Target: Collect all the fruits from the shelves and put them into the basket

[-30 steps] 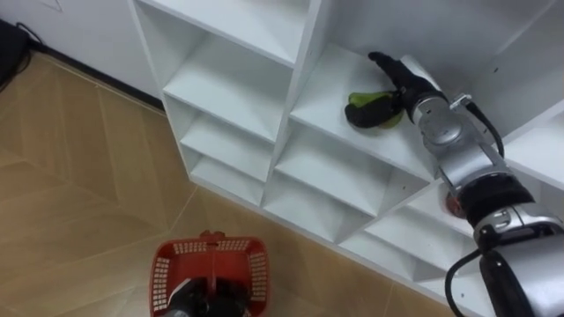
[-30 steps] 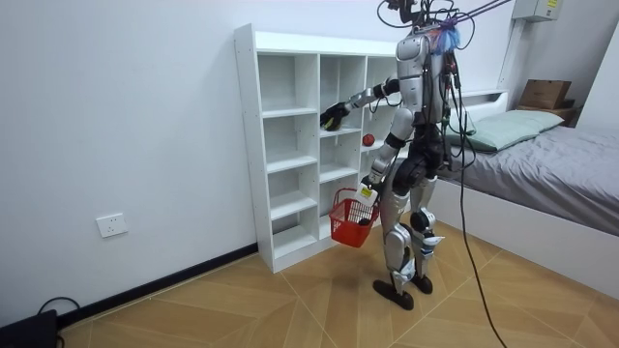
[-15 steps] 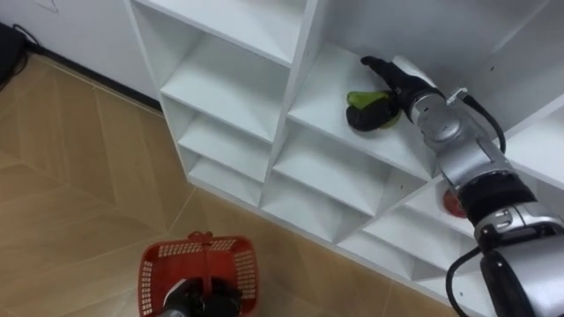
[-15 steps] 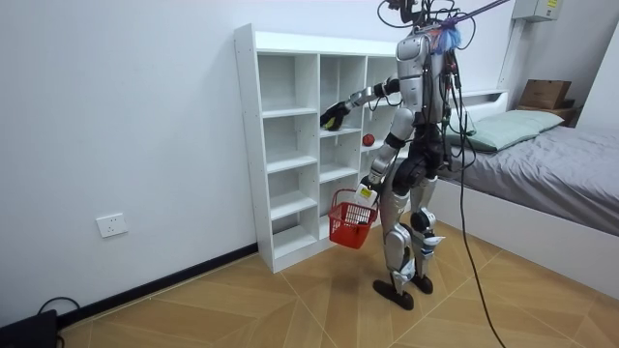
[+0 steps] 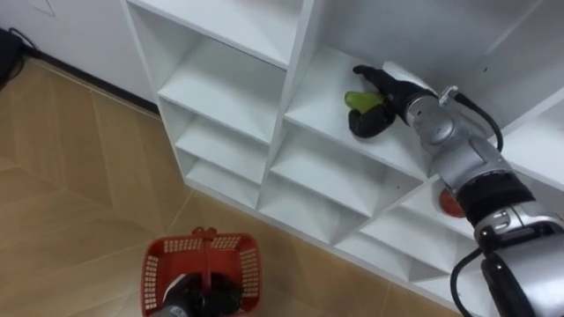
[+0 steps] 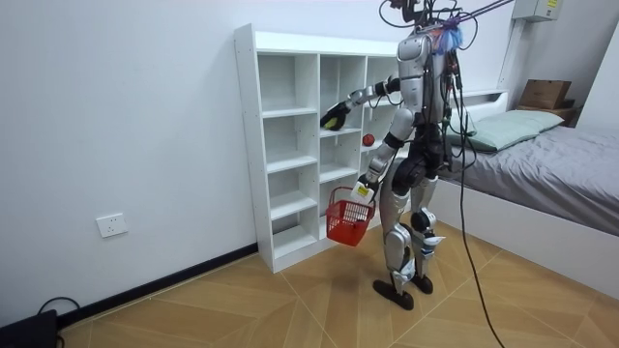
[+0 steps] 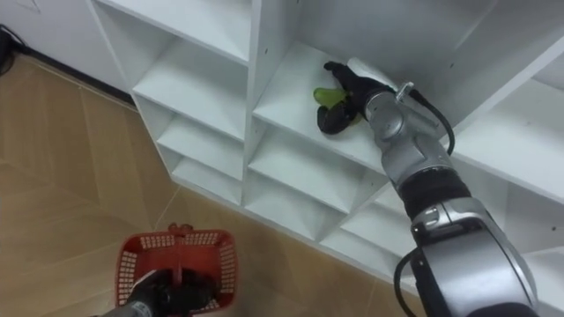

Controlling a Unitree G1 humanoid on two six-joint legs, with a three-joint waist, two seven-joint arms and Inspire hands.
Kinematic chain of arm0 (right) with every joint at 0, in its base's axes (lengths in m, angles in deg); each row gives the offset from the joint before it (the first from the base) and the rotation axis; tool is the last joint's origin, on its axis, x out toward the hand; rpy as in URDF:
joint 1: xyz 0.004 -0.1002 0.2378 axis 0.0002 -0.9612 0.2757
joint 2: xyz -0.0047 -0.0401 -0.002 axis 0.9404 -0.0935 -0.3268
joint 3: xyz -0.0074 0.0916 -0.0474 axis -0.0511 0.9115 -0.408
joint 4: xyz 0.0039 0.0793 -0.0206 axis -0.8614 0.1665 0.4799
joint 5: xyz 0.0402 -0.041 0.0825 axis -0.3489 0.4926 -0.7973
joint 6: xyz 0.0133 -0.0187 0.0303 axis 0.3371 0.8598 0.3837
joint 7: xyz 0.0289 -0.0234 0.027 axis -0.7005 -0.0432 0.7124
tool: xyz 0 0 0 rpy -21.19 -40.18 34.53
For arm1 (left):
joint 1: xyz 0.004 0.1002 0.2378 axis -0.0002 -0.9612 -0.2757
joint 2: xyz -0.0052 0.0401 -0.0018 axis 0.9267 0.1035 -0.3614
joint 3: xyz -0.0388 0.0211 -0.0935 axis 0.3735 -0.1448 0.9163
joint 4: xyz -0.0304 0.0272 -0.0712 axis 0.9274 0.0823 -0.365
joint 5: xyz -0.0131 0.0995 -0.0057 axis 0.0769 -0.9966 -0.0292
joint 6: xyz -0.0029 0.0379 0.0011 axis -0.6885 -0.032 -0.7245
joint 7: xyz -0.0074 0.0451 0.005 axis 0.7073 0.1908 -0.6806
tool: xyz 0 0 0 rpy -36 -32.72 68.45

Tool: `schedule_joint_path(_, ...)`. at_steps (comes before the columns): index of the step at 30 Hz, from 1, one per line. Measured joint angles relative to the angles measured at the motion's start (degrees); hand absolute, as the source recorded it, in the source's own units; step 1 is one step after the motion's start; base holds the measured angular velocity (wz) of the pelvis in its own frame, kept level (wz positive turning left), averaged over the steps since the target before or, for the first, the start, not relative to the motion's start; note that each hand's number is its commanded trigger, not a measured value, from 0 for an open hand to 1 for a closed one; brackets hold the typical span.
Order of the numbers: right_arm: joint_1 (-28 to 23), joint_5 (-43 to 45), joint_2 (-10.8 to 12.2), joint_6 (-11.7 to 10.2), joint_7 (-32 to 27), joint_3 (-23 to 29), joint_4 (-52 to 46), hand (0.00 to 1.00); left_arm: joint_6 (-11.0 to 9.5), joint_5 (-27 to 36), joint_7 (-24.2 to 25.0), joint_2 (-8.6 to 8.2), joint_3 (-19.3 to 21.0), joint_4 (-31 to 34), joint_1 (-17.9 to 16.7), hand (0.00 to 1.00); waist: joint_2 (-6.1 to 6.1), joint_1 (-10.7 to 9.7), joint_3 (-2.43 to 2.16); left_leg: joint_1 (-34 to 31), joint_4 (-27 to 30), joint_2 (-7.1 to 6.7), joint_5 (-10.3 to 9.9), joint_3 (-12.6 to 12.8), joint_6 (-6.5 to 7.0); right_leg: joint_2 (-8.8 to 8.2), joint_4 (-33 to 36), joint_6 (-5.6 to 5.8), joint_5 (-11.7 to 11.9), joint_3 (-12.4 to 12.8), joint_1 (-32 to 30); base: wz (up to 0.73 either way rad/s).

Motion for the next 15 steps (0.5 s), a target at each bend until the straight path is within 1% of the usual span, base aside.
schedule_joint_path(2,0.0,0.5,0.0,0.4,0.2,-0.1,0.0,0.0,0.0,-1.3,-0.3,0.09,0.0,0.0,0.0,1.0,-0.37,0.0,0.0,0.0,0.0,0.02,0.0,0.1,0.0,0.1,0.0,0.03,0.1,0.4,0.0,0.0)
schedule_joint_path(6,0.0,2.2,0.0,1.0,1.0,-0.1,-0.2,0.0,0.0,-1.9,-1.0,0.54,0.0,0.0,0.0,1.0,-1.16,0.0,0.01,0.0,0.0,0.04,0.0,0.1,0.01,0.14,0.0,0.05,0.2,0.5,0.0,0.0)
schedule_joint_path(8,0.0,2.8,0.0,1.8,1.7,-0.1,-0.5,0.0,0.0,-1.9,-1.0,0.84,0.2,0.0,0.0,1.0,-1.63,0.0,0.02,0.0,0.0,0.06,0.0,0.1,0.01,0.26,-0.1,0.05,0.2,0.6,0.0,0.0)
schedule_joint_path(15,0.0,4.6,0.0,2.9,2.5,-0.3,-0.8,0.0,0.2,-1.9,-1.3,0.71,0.6,0.0,0.0,1.0,-1.66,0.5,0.05,0.0,0.1,0.11,0.0,0.3,0.01,0.26,-0.2,0.11,0.4,1.1,0.0,-0.01)
